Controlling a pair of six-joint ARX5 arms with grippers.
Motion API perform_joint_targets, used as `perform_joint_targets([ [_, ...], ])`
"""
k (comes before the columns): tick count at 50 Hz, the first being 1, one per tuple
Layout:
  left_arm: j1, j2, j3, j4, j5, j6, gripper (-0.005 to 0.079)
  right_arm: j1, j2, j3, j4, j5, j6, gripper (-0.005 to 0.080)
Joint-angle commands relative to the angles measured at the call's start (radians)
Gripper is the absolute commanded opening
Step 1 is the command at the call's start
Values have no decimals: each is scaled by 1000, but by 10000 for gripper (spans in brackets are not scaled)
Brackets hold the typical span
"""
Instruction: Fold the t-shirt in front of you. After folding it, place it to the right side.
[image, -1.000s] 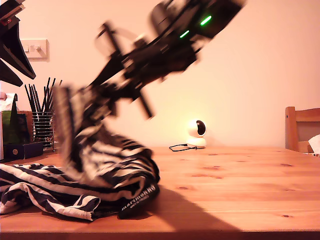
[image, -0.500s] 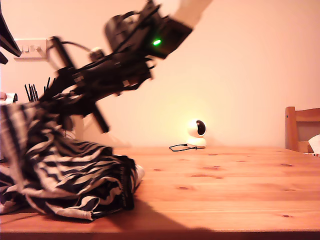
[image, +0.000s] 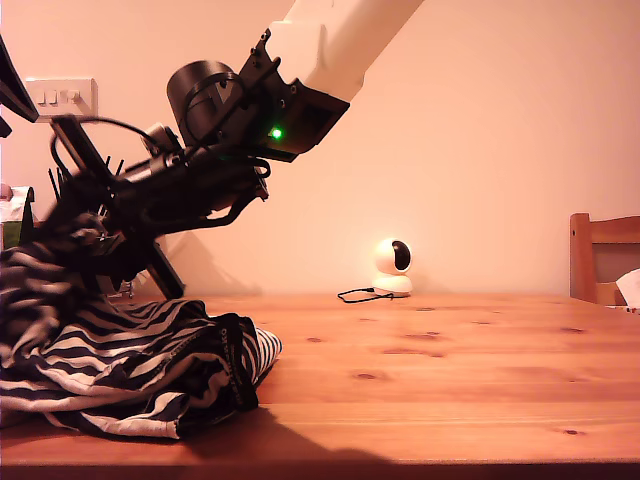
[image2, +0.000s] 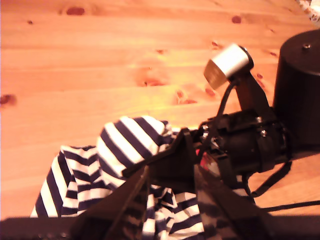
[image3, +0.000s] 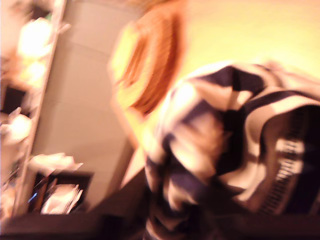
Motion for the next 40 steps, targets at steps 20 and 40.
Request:
perform_joint_targets([
  [20, 3, 14, -5, -5, 5, 14, 251, -56, 3, 122, -290, -105, -145, 288],
  [40, -4, 235, -5, 17, 14, 32, 172, -131, -7, 154, -660, -36, -435, 158],
])
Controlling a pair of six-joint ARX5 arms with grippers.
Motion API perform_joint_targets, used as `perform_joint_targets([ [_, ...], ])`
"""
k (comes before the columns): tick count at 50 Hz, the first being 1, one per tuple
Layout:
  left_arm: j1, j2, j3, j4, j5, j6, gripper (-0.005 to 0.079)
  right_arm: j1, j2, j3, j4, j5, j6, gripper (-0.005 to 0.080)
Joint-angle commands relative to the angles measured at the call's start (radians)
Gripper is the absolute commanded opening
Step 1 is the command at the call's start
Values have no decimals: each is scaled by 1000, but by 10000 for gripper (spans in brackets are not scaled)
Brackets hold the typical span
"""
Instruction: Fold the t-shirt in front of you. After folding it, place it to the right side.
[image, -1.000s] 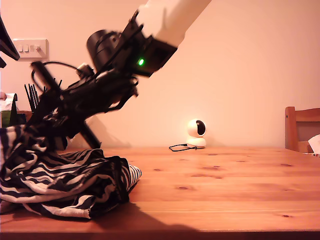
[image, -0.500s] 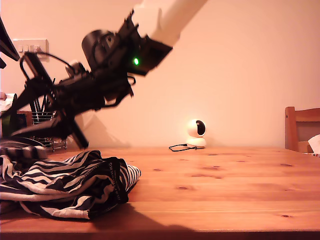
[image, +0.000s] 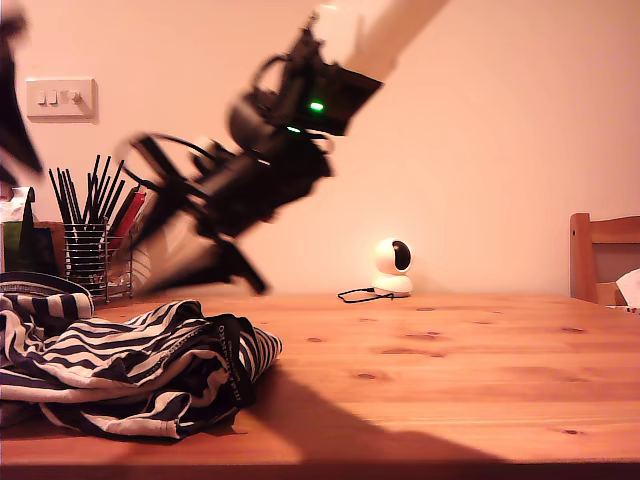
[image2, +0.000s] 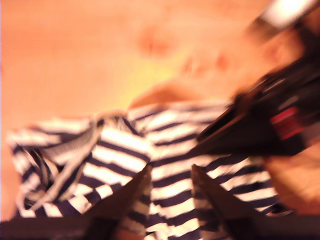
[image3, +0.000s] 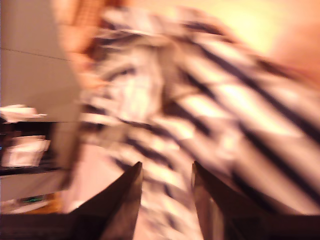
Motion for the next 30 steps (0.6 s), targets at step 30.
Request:
perform_joint_targets([
  [30, -3, 58, -5, 81, 27, 8, 35, 78, 84, 9, 47, 103, -18, -10],
])
